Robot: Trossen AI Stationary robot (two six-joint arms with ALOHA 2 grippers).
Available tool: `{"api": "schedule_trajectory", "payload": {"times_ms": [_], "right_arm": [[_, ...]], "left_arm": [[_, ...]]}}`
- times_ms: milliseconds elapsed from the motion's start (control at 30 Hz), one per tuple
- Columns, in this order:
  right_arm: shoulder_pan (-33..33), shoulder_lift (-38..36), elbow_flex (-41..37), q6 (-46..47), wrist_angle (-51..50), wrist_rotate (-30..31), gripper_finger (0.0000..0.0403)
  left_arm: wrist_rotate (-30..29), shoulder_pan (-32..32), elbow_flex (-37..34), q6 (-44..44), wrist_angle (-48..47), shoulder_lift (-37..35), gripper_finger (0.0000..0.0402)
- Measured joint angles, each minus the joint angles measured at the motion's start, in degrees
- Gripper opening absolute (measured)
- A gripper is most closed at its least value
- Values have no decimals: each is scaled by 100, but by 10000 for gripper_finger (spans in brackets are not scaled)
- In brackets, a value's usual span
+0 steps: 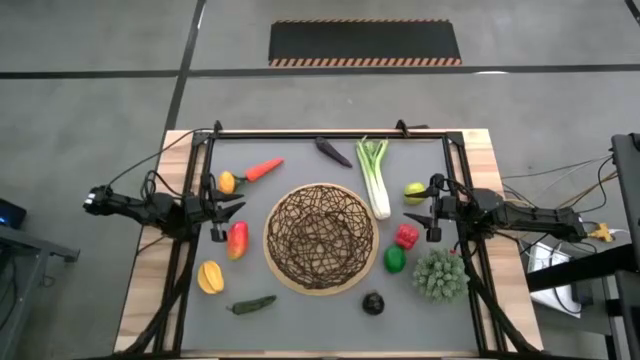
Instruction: Build produce basket
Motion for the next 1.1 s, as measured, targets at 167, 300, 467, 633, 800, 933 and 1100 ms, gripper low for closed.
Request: {"api": "schedule_trajectory", "payload": {"times_ms": [167, 300, 467, 633, 800, 933, 1100], "right_arm": [[-2, 0, 0, 0, -1, -1, 228], [-1, 0, 0, 0, -1, -1, 228], [-2, 0, 0, 0, 0, 0, 228], [-2, 0, 0, 0, -1, -2, 228], [0, 0, 0, 154, 4, -11, 228], [10, 0, -4, 2056, 68, -167, 228], [9, 0, -4, 2743, 214, -39, 228]], "left_arm": [[0, 1, 1, 1, 0, 0, 70], [0, -1, -1, -1, 0, 0, 70], [0, 0, 1, 0, 0, 0, 70], [0, -1, -1, 1, 0, 0, 70], [0, -2, -1, 1, 0, 0, 70], [0, -2, -1, -1, 0, 0, 70], [1, -2, -1, -8, 0, 0, 70]]}}
